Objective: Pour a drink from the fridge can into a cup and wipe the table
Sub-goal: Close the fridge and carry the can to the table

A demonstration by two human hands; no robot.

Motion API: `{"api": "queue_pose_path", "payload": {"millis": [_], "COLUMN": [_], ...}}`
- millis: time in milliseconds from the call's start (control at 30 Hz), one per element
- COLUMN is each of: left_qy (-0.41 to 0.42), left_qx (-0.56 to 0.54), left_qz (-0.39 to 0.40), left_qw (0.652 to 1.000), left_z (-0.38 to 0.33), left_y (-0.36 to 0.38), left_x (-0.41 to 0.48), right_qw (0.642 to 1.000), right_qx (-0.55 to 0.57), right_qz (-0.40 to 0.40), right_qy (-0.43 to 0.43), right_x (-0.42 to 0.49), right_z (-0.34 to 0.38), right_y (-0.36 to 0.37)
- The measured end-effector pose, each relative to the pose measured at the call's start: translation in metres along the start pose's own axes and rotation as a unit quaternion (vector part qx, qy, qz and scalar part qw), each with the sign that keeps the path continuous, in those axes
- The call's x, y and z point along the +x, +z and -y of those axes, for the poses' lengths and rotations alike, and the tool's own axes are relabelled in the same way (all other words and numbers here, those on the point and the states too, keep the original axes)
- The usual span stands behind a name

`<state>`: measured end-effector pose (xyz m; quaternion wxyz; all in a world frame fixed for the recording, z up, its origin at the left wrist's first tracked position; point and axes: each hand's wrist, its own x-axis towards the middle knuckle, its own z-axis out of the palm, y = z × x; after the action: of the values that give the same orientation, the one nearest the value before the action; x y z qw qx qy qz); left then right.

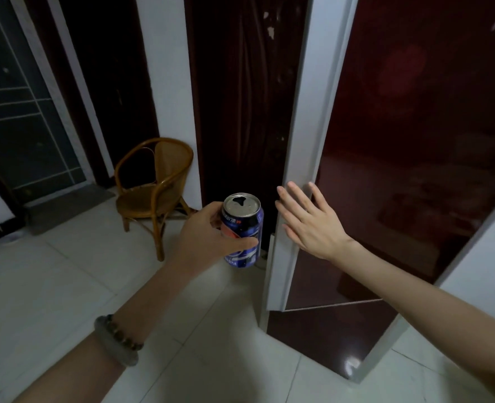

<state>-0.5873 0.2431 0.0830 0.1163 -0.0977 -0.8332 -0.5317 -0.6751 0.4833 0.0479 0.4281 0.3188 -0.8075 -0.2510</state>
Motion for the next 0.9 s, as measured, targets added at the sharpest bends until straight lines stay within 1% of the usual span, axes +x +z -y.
{"api": "queue_pose_path", "payload": {"millis": [100, 267, 467, 567, 767, 900], "left_qy": [0.006, 0.014, 0.012, 0.010, 0.015, 0.025], "left_qx": [0.003, 0.013, -0.023, -0.042, -0.037, -0.029], "left_qz": [0.003, 0.029, 0.033, 0.046, 0.067, 0.099], "left_qw": [1.000, 0.999, 0.999, 0.998, 0.997, 0.994], "left_z": [0.019, 0.044, 0.065, 0.073, 0.085, 0.089], "left_y": [-0.003, -0.003, 0.011, 0.018, 0.027, 0.030], "left_x": [0.036, 0.100, 0.181, 0.209, 0.255, 0.282], "right_qw": [1.000, 0.999, 0.998, 0.998, 0.996, 0.993], "right_qx": [-0.014, -0.041, -0.057, -0.051, -0.062, -0.073], "right_qz": [-0.002, 0.008, 0.011, 0.027, 0.060, 0.085], "right_qy": [-0.002, -0.017, -0.011, 0.002, 0.018, 0.031], "right_x": [0.019, 0.045, 0.075, 0.087, 0.103, 0.111], "right_z": [-0.006, -0.018, -0.038, -0.046, -0.063, -0.071], "right_y": [0.030, 0.077, 0.134, 0.155, 0.189, 0.209]}}
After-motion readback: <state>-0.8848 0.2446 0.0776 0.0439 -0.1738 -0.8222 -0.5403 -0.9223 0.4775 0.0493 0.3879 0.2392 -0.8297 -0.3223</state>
